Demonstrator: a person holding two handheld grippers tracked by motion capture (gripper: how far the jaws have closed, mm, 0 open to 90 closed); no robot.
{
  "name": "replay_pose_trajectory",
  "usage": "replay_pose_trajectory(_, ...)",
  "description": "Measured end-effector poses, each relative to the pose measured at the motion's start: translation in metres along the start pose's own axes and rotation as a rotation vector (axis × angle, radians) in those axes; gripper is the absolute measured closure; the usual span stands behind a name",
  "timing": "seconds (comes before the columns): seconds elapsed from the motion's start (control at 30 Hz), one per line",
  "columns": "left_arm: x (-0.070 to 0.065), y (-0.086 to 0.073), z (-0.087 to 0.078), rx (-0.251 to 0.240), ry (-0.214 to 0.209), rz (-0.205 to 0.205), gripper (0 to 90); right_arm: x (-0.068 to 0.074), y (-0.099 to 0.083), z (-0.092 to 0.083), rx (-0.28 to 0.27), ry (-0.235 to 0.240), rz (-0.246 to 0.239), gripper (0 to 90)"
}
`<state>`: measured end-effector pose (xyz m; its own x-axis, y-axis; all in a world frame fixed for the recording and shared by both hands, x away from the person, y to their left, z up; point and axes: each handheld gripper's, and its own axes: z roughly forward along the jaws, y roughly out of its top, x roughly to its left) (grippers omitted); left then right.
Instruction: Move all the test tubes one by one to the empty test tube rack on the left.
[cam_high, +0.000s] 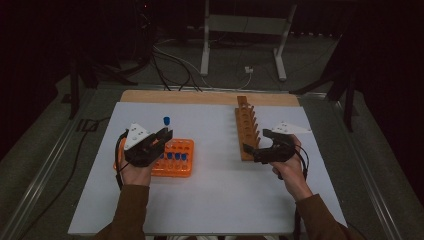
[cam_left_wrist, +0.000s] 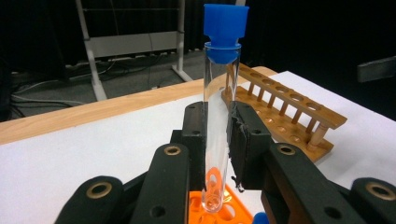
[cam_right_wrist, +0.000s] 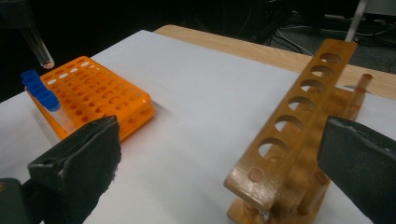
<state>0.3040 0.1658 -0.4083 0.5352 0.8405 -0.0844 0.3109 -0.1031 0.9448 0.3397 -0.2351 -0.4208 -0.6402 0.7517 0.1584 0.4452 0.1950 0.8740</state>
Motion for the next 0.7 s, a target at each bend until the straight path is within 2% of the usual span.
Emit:
replay_pose_trajectory(0.37, 0.012, -0.009, -0.01, 0.002, 0.031, -0.017, 78.3, -0.011, -0.009, -0.009, -0.011, -0.02, 0.026, 0.0)
replay_pose_trajectory(0.7, 0.023, -0.018, -0.02, -0.002, 0.063, -0.038, 78.3, -0.015, -0.017, -0.015, -0.014, -0.034, 0.023, 0.0)
